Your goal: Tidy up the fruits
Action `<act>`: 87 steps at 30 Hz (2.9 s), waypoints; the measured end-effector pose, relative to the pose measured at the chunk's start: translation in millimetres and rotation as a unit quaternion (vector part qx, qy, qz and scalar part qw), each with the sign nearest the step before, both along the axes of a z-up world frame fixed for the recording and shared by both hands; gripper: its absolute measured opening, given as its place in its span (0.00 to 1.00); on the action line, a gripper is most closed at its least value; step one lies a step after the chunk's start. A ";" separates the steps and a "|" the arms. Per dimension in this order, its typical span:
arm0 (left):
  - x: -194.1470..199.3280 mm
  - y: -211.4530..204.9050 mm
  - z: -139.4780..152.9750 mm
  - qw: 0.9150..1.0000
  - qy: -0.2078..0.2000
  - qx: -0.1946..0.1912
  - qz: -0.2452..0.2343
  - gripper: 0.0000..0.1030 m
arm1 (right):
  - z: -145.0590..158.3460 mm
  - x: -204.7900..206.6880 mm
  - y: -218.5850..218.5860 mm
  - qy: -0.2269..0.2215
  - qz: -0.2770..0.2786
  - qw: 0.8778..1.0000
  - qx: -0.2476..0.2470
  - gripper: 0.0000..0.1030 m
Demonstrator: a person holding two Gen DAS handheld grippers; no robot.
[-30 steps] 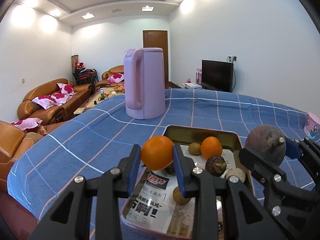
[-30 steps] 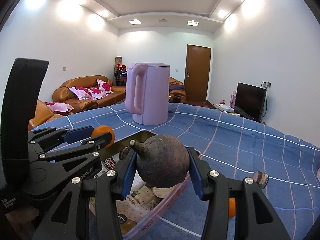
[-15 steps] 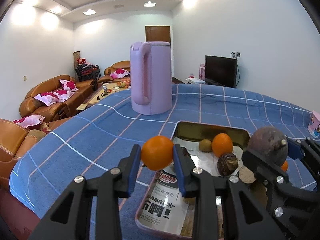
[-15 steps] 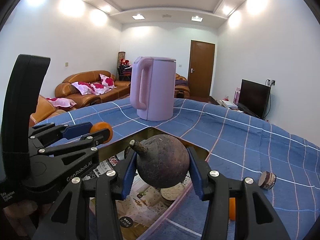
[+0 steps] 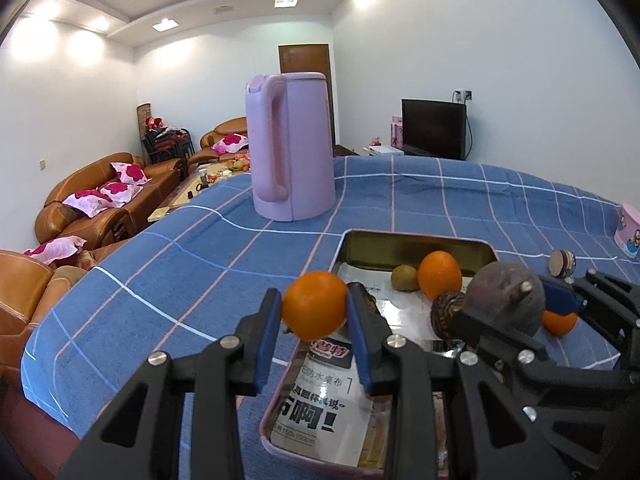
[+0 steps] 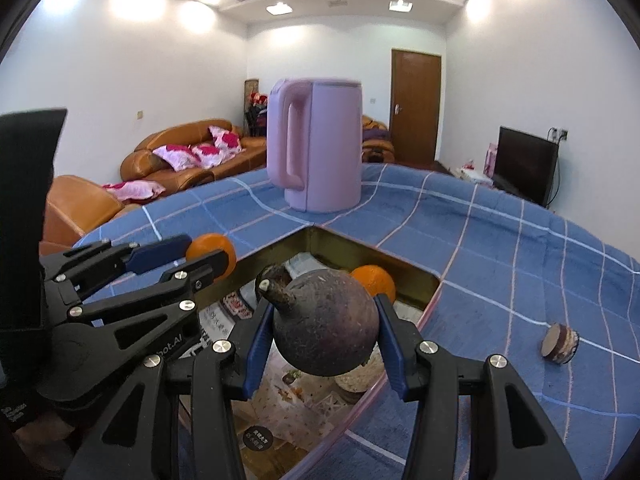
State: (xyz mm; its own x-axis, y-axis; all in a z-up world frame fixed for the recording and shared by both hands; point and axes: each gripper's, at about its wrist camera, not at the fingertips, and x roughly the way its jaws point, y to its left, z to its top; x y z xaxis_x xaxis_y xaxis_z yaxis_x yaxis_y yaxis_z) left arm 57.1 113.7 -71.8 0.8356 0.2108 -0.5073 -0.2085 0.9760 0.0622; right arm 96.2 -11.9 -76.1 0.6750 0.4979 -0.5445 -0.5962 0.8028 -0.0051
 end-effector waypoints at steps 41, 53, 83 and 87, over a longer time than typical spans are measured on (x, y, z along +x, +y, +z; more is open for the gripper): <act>-13.7 -24.1 22.5 0.999 -0.033 0.001 -0.006 0.85 | 22.9 -17.5 -108.6 -0.029 -0.104 0.994 0.029 0.68; -5.5 -61.6 22.1 0.999 -0.028 0.020 -0.036 0.89 | -6.0 28.1 -140.1 0.052 -0.149 0.987 0.010 0.68; 37.0 -140.8 31.8 0.993 0.022 0.014 -0.118 0.89 | -15.6 50.3 -165.5 0.091 -0.149 0.985 -0.008 0.32; 54.1 -164.6 29.7 0.991 0.036 0.010 -0.131 0.89 | -10.7 55.8 -196.3 0.064 -0.199 0.978 -0.015 0.32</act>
State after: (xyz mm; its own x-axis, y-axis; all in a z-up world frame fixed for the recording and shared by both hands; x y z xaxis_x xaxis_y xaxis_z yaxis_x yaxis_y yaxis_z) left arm 111.3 -51.0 -42.1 0.8250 0.0024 -0.5652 0.0569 0.9946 0.0873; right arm 152.1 -208.1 -86.8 0.7381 0.1927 -0.6466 -0.2341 0.9719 0.0224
